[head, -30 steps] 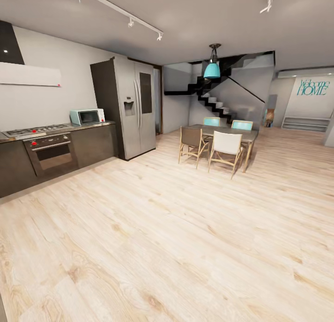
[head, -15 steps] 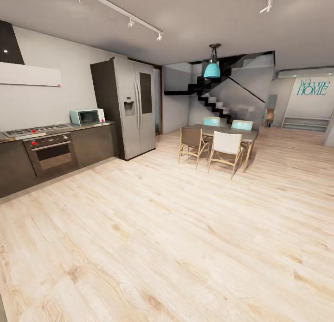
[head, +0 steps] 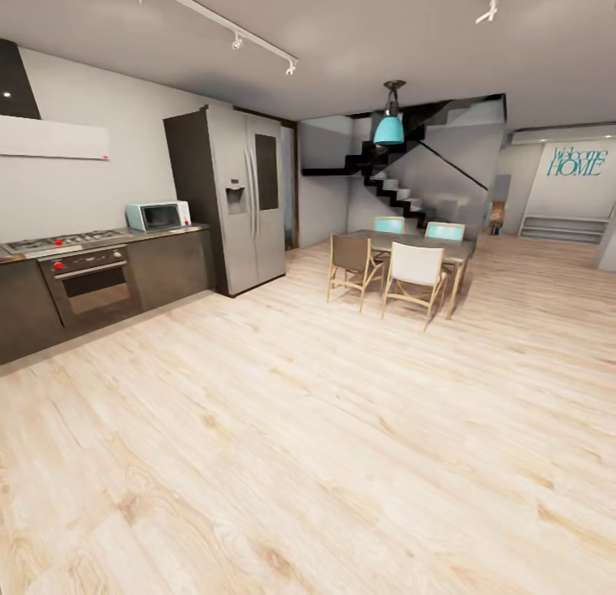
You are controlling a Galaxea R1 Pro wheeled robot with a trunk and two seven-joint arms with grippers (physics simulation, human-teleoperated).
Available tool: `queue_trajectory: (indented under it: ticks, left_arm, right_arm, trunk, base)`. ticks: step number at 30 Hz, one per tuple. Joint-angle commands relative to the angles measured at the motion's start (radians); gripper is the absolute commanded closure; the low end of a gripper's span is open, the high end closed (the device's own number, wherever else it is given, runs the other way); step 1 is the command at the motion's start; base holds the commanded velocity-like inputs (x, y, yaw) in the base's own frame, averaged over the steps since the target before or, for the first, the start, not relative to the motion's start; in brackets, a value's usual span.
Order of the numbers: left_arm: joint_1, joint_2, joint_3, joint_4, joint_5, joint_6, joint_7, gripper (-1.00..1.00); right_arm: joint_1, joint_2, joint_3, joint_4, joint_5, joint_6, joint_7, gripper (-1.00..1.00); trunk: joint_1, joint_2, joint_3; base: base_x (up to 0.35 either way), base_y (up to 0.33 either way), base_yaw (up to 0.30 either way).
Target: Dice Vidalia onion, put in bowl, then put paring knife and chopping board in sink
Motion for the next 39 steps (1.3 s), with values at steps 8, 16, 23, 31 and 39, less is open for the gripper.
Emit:
queue_trajectory:
  ticks: [8, 16, 23, 31, 39]
  left_arm:
    - [0.0, 0.002, 0.001, 0.001, 0.001, -0.002, 0.0, -1.0]
    - [0.0, 0.003, 0.002, 0.001, 0.0, -0.002, 0.0, -1.0]
    - [0.0, 0.003, 0.002, 0.001, 0.0, -0.002, 0.0, -1.0]
    - [0.0, -0.001, 0.001, 0.005, 0.001, -0.002, 0.0, -1.0]
    - [0.0, -0.004, 0.002, 0.01, 0.001, -0.002, 0.0, -1.0]
  right_arm:
    - [0.0, 0.002, 0.0, -0.001, 0.0, -0.002, -0.008, -1.0]
    - [0.0, 0.002, -0.001, 0.0, 0.0, -0.002, -0.009, -1.0]
    - [0.0, 0.002, -0.003, 0.014, 0.0, -0.002, -0.009, -1.0]
    - [0.0, 0.002, -0.003, 0.026, 0.002, -0.002, -0.009, -1.0]
    - [0.0, 0.002, -0.004, 0.039, 0.002, -0.003, -0.009, -1.0]
  trunk:
    - [0.0, 0.0, -0.001]
    - [0.0, 0.0, -0.001]
    - [0.0, 0.0, -0.001]
    - [0.0, 0.0, -0.001]
    - [0.0, 0.0, -0.002]
  base:
    - [0.168, -0.264, 0.006]
    - [0.232, -0.243, 0.174]
    - [0.243, -0.235, 0.242]
    - [0.243, -0.24, 0.247]
    - [0.238, -0.243, 0.247]
